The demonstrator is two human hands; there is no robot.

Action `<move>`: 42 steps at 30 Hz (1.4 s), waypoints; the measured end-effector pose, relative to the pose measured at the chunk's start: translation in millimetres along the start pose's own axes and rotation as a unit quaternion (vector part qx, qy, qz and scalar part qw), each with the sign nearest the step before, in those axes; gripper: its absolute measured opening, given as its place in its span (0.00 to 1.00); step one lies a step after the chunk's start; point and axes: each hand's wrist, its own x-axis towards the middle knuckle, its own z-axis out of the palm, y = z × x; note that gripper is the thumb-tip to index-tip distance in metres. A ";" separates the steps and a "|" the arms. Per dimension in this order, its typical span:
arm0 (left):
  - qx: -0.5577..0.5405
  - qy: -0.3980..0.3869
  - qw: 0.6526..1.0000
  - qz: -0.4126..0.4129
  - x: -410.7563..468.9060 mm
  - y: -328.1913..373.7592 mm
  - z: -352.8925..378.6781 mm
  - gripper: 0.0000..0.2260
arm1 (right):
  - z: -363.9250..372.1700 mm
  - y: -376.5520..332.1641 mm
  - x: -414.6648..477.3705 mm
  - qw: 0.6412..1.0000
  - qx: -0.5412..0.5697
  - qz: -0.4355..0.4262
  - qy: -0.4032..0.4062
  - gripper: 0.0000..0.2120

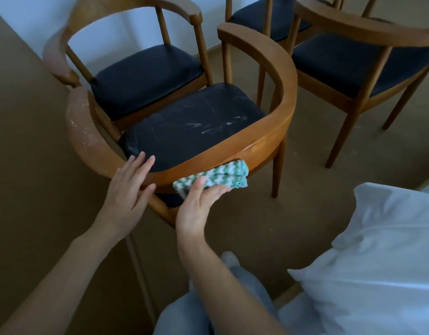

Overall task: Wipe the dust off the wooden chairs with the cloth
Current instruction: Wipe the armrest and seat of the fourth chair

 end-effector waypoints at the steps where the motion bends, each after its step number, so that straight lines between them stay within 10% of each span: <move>1: 0.004 0.008 1.000 0.003 -3.4 -3.4 -1.1 0.26 | 9.1 -2.0 -7.2 1.000 0.006 0.029 -0.009 0.35; 13: -0.007 0.111 0.992 -0.067 -36.4 -54.3 -51.3 0.22 | 101.5 -19.7 -25.9 0.959 0.095 0.230 -0.135 0.27; 23: -0.100 0.128 0.975 -0.150 -40.1 -95.9 -57.9 0.23 | 104.2 -40.3 30.9 0.901 -0.315 0.149 -0.259 0.08; 25: -0.118 0.125 0.973 -0.156 -38.2 -100.7 -58.2 0.22 | 107.5 -44.5 36.4 0.853 -0.448 0.028 -0.267 0.12; 29: -0.138 0.109 0.969 -0.172 -33.6 -109.6 -63.0 0.25 | 116.0 -28.0 54.7 0.606 -0.682 -0.333 -0.236 0.09; 34: -0.156 0.085 0.963 -0.204 -26.2 -120.6 -70.6 0.25 | 125.8 -16.3 85.9 0.551 -0.677 -0.300 -0.384 0.31; 42: -0.151 0.055 0.960 -0.231 2.4 -144.8 -72.3 0.27 | 188.9 -6.8 110.9 0.488 -0.718 -0.276 -0.411 0.30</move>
